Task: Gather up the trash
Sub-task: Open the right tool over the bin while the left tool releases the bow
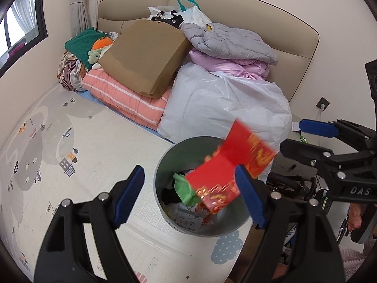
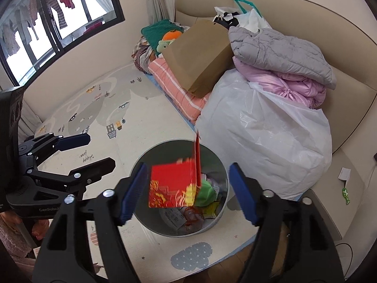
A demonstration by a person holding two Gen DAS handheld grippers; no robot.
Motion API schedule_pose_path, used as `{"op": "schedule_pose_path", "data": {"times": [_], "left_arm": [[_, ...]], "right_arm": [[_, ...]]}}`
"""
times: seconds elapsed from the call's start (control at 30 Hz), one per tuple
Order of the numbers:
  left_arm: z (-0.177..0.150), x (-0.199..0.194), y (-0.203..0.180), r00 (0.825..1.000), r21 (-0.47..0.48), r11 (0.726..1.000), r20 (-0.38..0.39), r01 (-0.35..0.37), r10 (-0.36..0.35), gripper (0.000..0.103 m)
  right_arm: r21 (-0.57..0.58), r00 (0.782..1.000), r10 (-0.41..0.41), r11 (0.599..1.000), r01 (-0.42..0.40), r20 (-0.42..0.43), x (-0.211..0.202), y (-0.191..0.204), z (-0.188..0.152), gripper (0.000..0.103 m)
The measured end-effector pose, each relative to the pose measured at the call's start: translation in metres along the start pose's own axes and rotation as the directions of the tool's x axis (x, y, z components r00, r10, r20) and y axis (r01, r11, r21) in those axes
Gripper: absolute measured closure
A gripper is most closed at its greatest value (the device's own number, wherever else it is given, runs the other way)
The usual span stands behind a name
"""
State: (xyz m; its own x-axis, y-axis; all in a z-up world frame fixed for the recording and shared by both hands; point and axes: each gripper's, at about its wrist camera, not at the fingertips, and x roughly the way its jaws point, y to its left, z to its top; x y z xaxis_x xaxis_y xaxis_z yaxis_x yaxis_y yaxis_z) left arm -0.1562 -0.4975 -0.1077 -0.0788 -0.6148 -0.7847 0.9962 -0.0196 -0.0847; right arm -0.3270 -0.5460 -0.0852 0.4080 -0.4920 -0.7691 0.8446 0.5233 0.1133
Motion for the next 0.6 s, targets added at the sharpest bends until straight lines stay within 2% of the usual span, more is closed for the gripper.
{"op": "schedule_pose_path", "data": {"times": [0.6], "left_arm": [[-0.005,-0.013,-0.021,1.000,0.016,1.000,0.020,-0.007,0.007,0.024]], "right_arm": [[-0.024,0.999,-0.043,0.999,0.042,-0.006,-0.028,-0.008,-0.019,0.032]]}}
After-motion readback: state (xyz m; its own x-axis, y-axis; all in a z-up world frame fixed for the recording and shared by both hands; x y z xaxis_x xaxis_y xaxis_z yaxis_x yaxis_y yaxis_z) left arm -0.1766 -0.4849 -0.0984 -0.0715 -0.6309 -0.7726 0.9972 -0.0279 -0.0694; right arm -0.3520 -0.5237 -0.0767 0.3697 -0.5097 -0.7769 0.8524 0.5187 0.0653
